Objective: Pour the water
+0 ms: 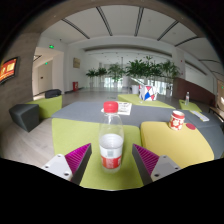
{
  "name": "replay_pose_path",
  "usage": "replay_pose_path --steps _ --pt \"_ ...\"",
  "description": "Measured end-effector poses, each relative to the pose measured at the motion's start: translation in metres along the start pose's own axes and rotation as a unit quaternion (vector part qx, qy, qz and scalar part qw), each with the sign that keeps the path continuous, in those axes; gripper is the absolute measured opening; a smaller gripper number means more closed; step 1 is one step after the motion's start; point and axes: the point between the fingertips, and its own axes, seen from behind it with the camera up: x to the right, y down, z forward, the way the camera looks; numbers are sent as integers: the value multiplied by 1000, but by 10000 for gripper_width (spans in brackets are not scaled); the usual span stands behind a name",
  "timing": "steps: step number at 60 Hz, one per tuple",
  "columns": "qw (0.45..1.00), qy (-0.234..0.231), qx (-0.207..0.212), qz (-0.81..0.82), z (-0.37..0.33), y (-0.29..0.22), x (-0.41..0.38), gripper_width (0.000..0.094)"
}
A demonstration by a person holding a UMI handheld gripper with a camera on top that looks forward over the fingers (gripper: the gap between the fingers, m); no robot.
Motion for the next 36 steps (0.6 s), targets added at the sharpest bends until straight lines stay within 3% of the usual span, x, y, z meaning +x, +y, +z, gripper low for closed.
replay_pose_path --steps 7,13,21,24,26,27,36 --pt "1000 16 1 -1 44 11 -2 797" --pt "1000 22 14 -9 67 14 -1 543" --pt "999 9 45 -13 74 6 -6 491" --pt "999 -1 48 -12 75 6 -9 404" --pt "999 -5 49 -13 71 7 -15 426" --pt "999 -8 49 -13 72 6 -12 367" --pt "998 -35 52 12 65 -8 -15 367"
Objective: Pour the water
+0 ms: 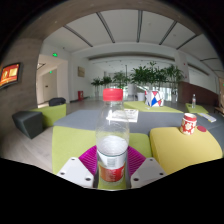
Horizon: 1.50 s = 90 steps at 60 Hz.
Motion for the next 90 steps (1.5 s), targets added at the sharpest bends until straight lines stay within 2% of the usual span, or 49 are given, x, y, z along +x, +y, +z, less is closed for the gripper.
replay_pose_path --steps 6,17,25,30,38,43,45,47,51,53,54,58,68,72,73,75,81,86,90 --pt "998 -35 29 49 -5 -39 -6 365" --pt "961 -147 101 210 -9 -157 24 361" --pt "890 -226 125 375 -7 -224 64 360" --pt "818 -280 127 487 1 -248 101 362" --pt "681 -319 136 645 32 -256 183 362" --pt "606 -318 133 717 35 -240 219 363" --pt "580 -313 128 741 60 -237 240 362" --pt "561 -306 123 759 51 -223 247 363" --pt "522 -293 114 793 80 -210 271 363" --pt "506 -290 109 805 62 -195 269 361" --pt "495 -290 106 812 89 -194 279 361" --pt "471 -284 97 830 93 -179 284 362" --pt "490 -303 62 815 89 -191 281 362" --pt "522 -304 50 795 83 -202 267 361" --pt "535 -308 51 785 56 -189 264 359" --pt "571 -306 51 760 73 -208 268 362" --pt "702 -284 83 647 43 -224 283 362" --pt "809 -230 130 525 43 -259 310 361" --pt "874 -172 168 422 35 -280 342 363"
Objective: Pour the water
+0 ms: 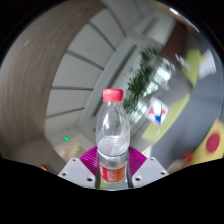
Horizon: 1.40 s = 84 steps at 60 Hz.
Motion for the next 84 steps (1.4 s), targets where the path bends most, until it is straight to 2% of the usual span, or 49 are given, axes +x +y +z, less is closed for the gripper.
replay_pose_path --steps 1,5,6,10,18,25,28,40,41,42,49,56,59,65,67,71,84 --pt "999 4 9 -31 -23 -10 8 366" --pt "986 43 28 -159 -12 -38 11 365" --pt "981 48 30 -186 -30 -50 18 365" --pt "952 89 31 -290 -27 -69 43 365" --pt "888 162 -5 -430 -42 -88 112 363" --pt "863 199 -52 -462 -52 -87 197 363" --pt "855 216 -70 -466 -59 -73 202 364" --pt "855 247 -119 -440 -73 -39 278 362" --pt "854 250 -127 -437 -71 -45 286 389" --pt "858 238 -104 -442 -67 -51 279 371" --pt "856 240 -100 -446 -77 -39 280 366" --pt "852 251 -106 -447 -76 -39 280 525" --pt "847 264 -115 -447 -78 -42 280 556" --pt "839 288 -118 -446 -90 -46 268 878" --pt "837 296 -118 -444 -98 -45 259 826" --pt "835 307 -121 -441 -114 -42 238 865" --pt "826 347 -139 -422 -208 -13 155 855"
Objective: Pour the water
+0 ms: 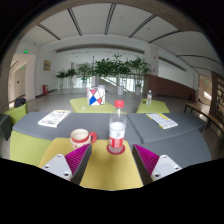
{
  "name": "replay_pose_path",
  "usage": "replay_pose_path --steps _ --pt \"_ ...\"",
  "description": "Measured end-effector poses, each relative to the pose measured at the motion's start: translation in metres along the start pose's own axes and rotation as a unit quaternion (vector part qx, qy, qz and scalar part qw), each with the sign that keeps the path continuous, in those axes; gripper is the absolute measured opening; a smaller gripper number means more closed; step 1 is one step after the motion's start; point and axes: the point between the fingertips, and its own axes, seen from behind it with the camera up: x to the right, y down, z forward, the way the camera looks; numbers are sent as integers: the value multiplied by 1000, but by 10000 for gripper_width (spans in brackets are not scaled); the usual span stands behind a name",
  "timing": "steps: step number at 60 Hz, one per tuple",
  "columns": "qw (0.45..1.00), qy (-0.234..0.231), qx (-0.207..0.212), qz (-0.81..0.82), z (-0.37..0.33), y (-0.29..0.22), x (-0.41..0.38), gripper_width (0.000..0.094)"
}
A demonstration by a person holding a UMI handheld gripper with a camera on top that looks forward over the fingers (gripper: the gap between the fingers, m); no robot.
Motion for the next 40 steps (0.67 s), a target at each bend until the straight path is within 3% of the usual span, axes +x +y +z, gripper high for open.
replay_pose_path --steps 18,40 --pt "1000 14 -14 8 -169 30 -20 854" --pt "999 24 23 10 -230 24 -13 851"
